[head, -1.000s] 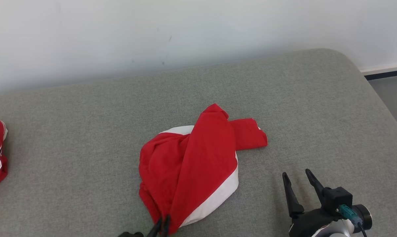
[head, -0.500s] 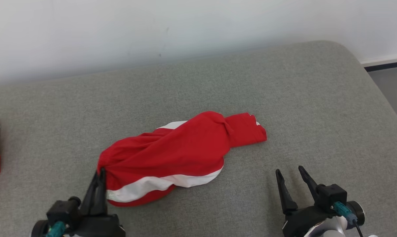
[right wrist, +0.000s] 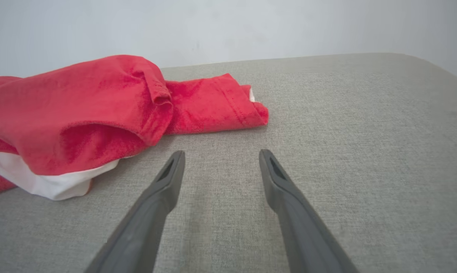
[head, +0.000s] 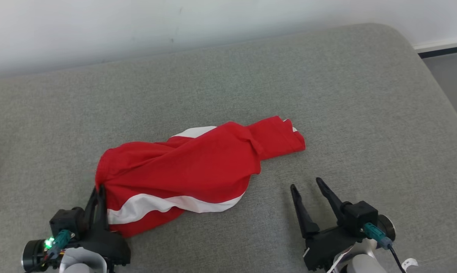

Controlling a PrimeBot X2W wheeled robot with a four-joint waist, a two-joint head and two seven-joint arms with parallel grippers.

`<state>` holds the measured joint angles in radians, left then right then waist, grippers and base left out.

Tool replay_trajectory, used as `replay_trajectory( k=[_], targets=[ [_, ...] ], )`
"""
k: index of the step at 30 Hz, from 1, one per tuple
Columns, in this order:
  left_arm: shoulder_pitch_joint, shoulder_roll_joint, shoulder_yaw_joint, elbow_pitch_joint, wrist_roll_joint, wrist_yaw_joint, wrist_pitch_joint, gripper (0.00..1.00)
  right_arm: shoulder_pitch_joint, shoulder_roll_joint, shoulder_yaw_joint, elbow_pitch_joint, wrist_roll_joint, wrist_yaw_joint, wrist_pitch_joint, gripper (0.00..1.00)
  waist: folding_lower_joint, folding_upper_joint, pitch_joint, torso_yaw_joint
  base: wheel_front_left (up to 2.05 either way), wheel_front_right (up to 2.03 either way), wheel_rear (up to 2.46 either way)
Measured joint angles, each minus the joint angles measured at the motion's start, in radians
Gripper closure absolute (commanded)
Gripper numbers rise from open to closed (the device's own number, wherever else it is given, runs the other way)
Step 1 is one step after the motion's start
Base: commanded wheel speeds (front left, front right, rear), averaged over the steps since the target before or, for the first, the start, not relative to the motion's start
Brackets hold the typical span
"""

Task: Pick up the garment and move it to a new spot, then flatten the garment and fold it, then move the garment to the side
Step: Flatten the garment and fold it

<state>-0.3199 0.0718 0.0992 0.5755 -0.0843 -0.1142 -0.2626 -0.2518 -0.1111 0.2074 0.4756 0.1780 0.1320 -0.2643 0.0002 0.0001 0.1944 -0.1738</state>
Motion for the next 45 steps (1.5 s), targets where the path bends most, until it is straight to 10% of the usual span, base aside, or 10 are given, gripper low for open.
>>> replay_trajectory(
  k=[1,2,25,28,31,45],
  targets=[
    [-0.006,-0.002,-0.001,0.014,0.003,0.0,0.0,0.11,-0.003,0.0,0.012,-0.002,0.008,0.0,0.0,0.0,0.0,0.0,0.004,0.005,0.0,0.0,0.0],
    [-0.01,-0.003,-0.001,0.019,0.004,0.0,0.0,0.0,-0.008,-0.001,0.023,-0.005,0.018,0.0,0.0,0.0,-0.0001,0.0,0.007,0.011,0.0,0.0,0.0],
    [0.125,-0.021,-0.086,-0.183,-0.044,0.028,0.0,0.0,-0.062,-0.029,0.008,0.068,0.012,0.0,0.0,0.0,-0.0001,0.0,0.021,0.199,0.0,0.0,0.0],
    [0.131,-0.021,-0.111,-0.191,-0.061,0.036,0.0,0.0,-0.076,-0.028,0.0,0.08,0.0,0.0,0.0,0.31,-0.0001,0.0,0.024,0.214,0.0,0.0,0.0],
    [0.132,-0.021,-0.123,-0.192,-0.07,0.044,0.0,0.0,-0.089,-0.027,-0.007,0.093,-0.013,0.0,0.0,1.0,-0.0001,0.0,0.028,0.225,0.0,0.0,0.0],
    [0.176,-0.021,-0.184,-0.218,-0.092,0.027,0.0,0.0,-0.015,-0.081,-0.094,-0.049,-0.059,0.0,0.0,1.0,-0.0002,-0.0001,-0.026,0.176,0.0,0.0,0.0]
  ],
)
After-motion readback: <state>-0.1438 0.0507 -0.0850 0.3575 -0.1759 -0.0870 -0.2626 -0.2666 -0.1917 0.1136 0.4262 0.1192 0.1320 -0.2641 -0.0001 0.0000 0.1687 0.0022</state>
